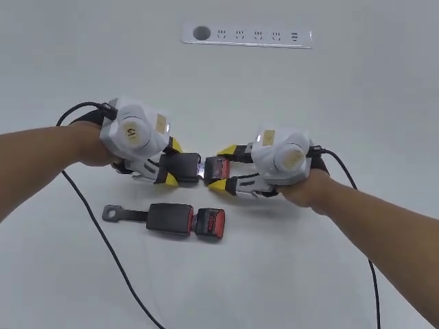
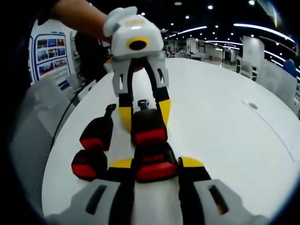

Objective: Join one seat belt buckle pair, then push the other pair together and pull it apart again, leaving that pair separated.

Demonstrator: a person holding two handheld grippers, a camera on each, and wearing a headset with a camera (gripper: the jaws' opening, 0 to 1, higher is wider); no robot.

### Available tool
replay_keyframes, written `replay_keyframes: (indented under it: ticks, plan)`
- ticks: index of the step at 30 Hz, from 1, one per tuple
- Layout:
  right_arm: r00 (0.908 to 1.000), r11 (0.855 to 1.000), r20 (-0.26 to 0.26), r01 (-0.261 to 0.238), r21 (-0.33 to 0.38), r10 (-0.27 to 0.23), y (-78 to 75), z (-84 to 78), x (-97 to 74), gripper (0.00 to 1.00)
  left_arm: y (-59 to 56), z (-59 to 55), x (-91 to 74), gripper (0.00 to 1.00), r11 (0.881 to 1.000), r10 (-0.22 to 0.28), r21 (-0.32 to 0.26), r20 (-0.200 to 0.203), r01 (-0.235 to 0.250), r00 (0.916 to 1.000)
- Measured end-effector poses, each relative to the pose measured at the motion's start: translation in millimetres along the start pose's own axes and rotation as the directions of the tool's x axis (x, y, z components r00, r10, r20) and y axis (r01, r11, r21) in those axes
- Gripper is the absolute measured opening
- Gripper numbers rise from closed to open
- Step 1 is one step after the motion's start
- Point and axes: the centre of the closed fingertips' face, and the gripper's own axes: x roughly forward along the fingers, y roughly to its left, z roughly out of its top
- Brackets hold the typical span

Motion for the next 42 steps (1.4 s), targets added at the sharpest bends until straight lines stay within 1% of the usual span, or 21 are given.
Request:
replay_keyframes:
  ticks: [5,9,10,13,17,20,21,22,28,32,36,42]
  plan:
    - [1.0000,1.000,-0.002,0.006,0.011,-0.006,-0.4,-2.9,-4.4,0.36,0.0,0.5,-0.1,0.35,1.000,0.001,0.001,0.005,-0.001,1.0000]
    - [1.0000,1.000,-0.008,0.005,0.009,-0.005,-4.0,-11.0,-16.4,0.36,0.1,0.9,-0.1,0.35,1.000,-0.005,0.008,-0.002,0.005,1.0000]
    - [1.0000,1.000,-0.007,0.004,0.019,-0.004,-3.2,-12.5,-17.7,0.36,-0.2,1.5,0.1,0.35,1.000,-0.004,0.007,0.001,0.004,1.0000]
    - [0.9998,1.000,-0.022,0.000,0.004,0.000,-2.5,-13.2,-17.7,0.36,-0.3,1.7,-0.1,0.35,1.000,-0.003,0.006,-0.001,0.003,1.0000]
    - [0.9998,1.000,-0.021,0.000,0.008,0.000,-4.5,-17.0,-23.1,0.36,-0.3,1.9,-0.1,0.35,1.000,-0.004,0.005,-0.007,0.004,1.0000]
    - [0.9996,1.000,-0.029,0.004,0.005,-0.004,-6.0,-22.7,-30.0,0.36,-0.5,2.2,-0.2,0.35,1.000,-0.002,0.003,-0.008,0.003,1.0000]
    - [0.9994,1.000,-0.033,0.010,0.015,-0.009,-7.3,-26.3,-34.1,0.36,-0.5,2.3,-0.3,0.35,1.000,-0.002,0.001,-0.007,0.002,1.0000]
    - [0.9995,1.000,-0.028,0.016,0.015,-0.015,-9.1,-28.0,-37.0,0.36,-0.4,2.2,-0.3,0.35,1.000,-0.002,0.000,-0.007,0.002,1.0000]
    - [0.9986,0.999,-0.044,0.029,0.023,-0.028,-9.5,-41.3,-55.9,0.36,0.1,1.8,-0.1,0.35,1.000,-0.003,-0.001,-0.015,0.003,0.9999]
    - [0.9983,0.999,-0.044,0.040,0.032,-0.039,-11.1,-49.9,-67.9,0.36,-0.1,1.9,-0.3,0.35,1.000,-0.002,0.000,-0.021,0.002,0.9998]
    - [0.9967,0.998,-0.070,0.044,0.047,-0.041,-11.1,-60.3,-79.5,0.37,-0.1,1.8,-0.4,0.35,1.000,-0.003,0.004,-0.029,0.004,0.9996]
    - [0.9952,0.997,-0.082,0.057,0.051,-0.053,-12.4,-71.1,-96.0,0.37,0.3,1.5,-0.7,0.35,1.000,-0.003,0.004,-0.039,0.003,0.9992]
